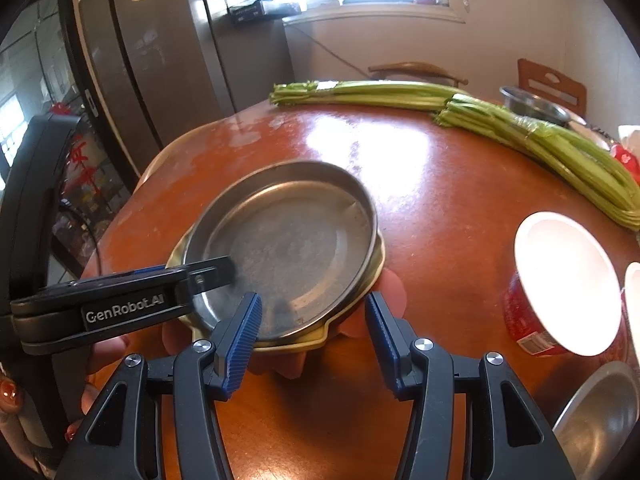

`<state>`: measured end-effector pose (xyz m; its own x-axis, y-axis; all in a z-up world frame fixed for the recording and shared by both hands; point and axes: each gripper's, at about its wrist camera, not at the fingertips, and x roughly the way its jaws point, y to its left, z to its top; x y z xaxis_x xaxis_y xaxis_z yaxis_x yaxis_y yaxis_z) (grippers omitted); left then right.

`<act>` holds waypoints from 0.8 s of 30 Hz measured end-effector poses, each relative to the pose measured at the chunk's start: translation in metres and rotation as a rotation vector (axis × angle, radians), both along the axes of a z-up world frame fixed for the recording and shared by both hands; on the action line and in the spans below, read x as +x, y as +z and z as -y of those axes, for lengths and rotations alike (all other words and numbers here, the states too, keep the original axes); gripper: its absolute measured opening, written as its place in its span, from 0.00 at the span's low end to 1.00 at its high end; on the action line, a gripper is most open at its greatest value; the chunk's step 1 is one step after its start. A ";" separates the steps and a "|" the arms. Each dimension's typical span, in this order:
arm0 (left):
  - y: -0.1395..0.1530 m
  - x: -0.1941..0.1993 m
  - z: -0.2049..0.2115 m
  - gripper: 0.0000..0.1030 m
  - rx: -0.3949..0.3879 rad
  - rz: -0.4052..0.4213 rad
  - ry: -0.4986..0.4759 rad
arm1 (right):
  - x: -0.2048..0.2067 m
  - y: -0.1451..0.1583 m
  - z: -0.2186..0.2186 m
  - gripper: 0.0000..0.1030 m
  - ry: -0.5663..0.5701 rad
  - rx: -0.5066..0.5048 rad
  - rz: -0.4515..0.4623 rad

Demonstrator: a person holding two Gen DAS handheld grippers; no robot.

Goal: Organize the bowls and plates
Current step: 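Move the left tool away from the stack toward the large steel bowl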

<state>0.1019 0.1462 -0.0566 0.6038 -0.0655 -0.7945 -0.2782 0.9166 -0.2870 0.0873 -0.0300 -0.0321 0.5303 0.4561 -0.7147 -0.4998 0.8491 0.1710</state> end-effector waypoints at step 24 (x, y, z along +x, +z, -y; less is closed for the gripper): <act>0.066 -0.044 0.061 0.52 0.082 0.174 -0.112 | -0.062 0.090 0.082 0.58 -0.175 0.119 0.283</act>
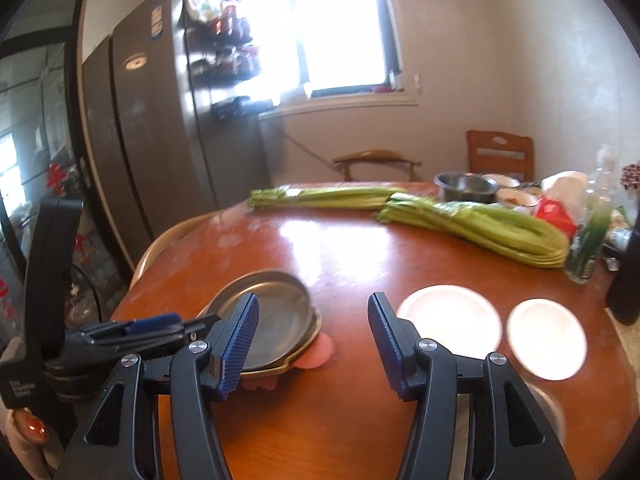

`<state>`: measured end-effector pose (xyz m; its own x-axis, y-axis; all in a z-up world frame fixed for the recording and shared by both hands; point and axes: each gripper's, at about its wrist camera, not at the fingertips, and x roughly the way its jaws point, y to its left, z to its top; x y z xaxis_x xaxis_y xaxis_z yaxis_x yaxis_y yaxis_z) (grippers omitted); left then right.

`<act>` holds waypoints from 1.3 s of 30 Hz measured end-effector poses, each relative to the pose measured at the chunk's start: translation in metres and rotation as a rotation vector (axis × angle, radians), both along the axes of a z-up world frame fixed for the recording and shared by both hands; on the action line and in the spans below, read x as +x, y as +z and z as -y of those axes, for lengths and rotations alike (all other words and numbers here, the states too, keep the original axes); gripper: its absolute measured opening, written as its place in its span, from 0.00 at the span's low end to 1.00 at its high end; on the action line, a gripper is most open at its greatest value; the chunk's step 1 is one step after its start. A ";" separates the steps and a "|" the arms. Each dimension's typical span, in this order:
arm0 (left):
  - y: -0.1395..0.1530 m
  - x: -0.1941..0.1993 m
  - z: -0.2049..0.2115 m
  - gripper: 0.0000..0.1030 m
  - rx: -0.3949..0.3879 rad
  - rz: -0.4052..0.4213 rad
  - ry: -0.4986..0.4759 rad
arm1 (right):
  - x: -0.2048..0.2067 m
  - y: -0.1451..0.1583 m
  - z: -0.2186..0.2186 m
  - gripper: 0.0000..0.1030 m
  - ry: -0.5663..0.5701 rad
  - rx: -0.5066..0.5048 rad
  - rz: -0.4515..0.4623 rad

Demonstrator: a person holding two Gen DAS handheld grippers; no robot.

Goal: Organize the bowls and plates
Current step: 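Move the left tool away from the stack toward the large steel bowl, then close the left tool on the rim of the large steel bowl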

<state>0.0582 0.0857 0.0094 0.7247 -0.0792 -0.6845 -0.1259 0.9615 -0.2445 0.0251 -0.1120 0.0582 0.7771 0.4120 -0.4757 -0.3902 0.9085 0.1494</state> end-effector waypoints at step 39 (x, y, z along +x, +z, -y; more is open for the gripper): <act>-0.012 0.013 0.169 0.52 0.101 -0.082 -0.395 | -0.014 -0.037 0.172 0.63 -0.288 -0.020 -0.130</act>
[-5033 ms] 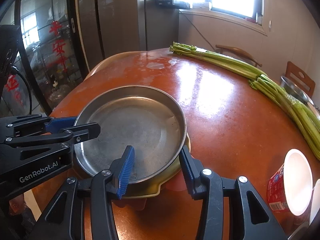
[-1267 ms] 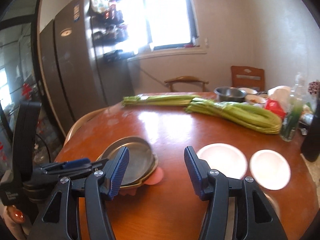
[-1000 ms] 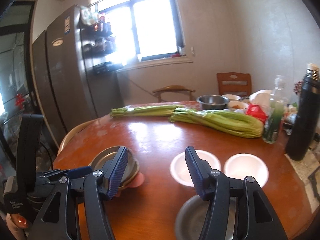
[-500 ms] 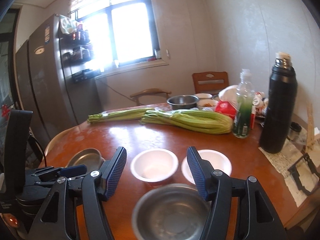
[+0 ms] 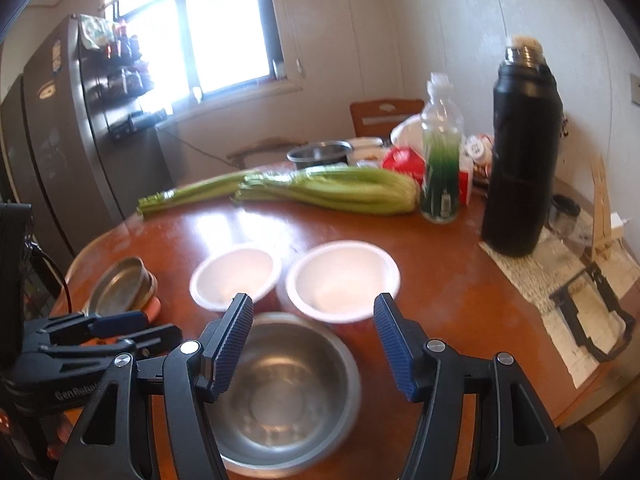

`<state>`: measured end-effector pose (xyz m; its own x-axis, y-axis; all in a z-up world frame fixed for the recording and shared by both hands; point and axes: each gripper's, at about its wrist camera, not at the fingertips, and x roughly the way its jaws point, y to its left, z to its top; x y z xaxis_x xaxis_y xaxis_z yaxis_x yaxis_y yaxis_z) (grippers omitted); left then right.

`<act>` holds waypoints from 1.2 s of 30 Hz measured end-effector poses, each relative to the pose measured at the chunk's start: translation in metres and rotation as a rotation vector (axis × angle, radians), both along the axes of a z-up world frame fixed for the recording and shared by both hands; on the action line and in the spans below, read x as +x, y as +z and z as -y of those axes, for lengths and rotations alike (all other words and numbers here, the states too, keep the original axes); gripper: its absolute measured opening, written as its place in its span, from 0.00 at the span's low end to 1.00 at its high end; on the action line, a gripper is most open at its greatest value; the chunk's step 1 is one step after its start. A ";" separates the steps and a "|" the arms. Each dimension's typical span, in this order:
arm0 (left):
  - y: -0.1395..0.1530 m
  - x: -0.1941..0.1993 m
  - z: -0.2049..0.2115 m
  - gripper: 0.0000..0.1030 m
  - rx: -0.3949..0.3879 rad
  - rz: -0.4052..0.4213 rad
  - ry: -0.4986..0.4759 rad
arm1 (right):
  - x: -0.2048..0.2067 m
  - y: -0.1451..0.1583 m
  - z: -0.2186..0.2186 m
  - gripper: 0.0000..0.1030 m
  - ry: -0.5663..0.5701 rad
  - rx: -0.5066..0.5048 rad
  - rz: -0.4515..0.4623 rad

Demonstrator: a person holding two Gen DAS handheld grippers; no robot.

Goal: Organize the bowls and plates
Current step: 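Close the left tool on the rim of the large steel bowl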

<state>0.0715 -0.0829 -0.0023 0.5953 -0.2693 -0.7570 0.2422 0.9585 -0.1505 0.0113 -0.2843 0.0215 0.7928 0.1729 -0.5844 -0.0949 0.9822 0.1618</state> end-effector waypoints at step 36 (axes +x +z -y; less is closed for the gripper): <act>-0.063 0.032 0.028 0.52 -0.058 -0.175 -0.087 | 0.017 -0.077 -0.006 0.47 0.083 -0.062 -0.261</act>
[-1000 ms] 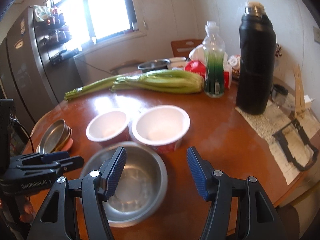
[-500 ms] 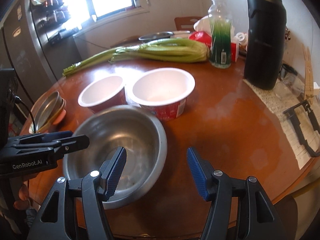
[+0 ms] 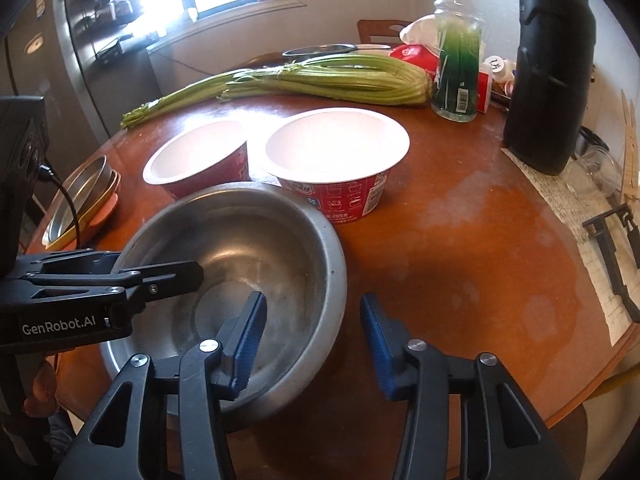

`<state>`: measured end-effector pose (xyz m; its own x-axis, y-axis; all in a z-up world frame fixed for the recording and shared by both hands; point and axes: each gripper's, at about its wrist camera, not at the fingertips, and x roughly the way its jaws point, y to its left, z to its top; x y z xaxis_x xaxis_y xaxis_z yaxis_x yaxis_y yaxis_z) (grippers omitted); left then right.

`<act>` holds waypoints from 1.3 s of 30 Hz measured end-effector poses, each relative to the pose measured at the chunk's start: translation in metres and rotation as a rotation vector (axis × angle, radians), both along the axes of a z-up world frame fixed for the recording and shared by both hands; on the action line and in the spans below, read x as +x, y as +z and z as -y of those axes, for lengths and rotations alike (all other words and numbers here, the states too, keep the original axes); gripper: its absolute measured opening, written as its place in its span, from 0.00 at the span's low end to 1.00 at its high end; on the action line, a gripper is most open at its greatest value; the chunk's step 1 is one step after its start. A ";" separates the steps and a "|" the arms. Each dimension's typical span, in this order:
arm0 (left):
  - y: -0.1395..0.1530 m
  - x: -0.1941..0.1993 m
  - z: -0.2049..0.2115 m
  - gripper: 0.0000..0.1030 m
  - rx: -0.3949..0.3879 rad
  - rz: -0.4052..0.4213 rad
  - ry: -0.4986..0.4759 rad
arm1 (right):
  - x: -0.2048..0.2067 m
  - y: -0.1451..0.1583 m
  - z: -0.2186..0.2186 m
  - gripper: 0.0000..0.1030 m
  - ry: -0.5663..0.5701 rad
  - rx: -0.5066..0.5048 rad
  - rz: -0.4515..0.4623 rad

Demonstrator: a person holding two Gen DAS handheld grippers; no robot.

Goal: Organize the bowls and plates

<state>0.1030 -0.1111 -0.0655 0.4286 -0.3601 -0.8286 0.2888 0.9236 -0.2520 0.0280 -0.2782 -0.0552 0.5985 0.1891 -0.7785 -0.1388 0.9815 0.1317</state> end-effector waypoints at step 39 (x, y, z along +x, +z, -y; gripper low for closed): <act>0.005 -0.034 -0.075 0.45 0.013 0.053 0.128 | -0.004 0.010 -0.096 0.43 0.234 -0.039 0.011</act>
